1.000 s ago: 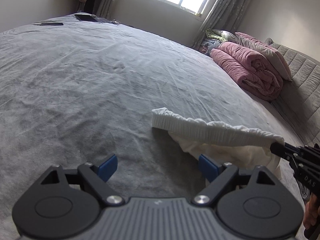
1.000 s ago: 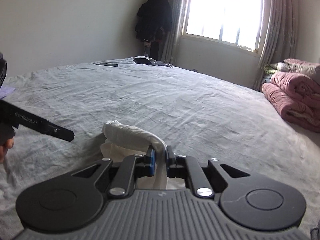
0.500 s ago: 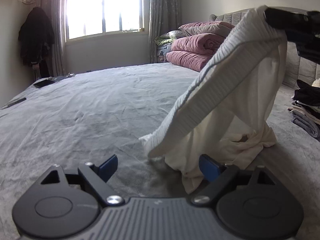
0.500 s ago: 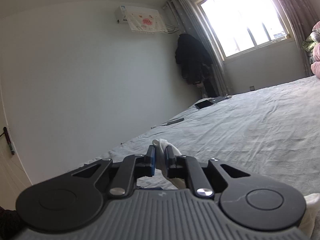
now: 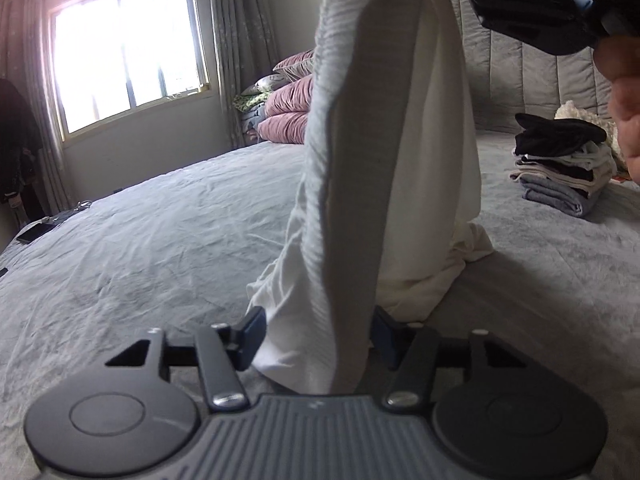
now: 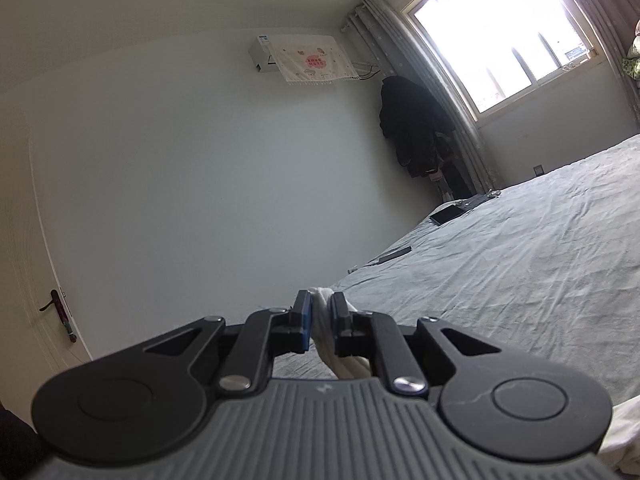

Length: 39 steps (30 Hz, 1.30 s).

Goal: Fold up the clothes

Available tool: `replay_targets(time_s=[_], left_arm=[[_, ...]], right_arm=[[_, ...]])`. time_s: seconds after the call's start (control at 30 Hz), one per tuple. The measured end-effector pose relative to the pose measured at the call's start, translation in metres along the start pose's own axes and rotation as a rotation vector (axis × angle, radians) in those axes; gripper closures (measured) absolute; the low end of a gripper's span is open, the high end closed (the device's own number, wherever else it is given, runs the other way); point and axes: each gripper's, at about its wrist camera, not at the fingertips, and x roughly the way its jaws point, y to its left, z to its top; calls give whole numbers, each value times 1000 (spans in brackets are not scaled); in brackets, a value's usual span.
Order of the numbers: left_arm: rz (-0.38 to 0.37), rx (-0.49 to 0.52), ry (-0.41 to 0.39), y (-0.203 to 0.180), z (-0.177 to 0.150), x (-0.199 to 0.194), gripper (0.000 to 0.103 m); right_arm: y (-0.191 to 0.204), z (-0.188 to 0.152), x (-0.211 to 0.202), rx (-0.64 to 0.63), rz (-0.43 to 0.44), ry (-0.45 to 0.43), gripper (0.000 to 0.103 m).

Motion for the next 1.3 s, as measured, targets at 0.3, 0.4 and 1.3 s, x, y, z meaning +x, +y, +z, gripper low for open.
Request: replay_targets(time_s=[0.3, 0.4, 1.3], left_arm=[[66, -269, -129, 61, 17, -39, 99], [95, -407, -192, 88, 20, -52, 99], [635, -789, -361, 230, -9, -130, 99]], right_arm=[[-11, -5, 3, -64, -190, 41, 92], [-16, -11, 8, -78, -218, 75, 92], [-50, -58, 41, -199, -581, 377, 46]])
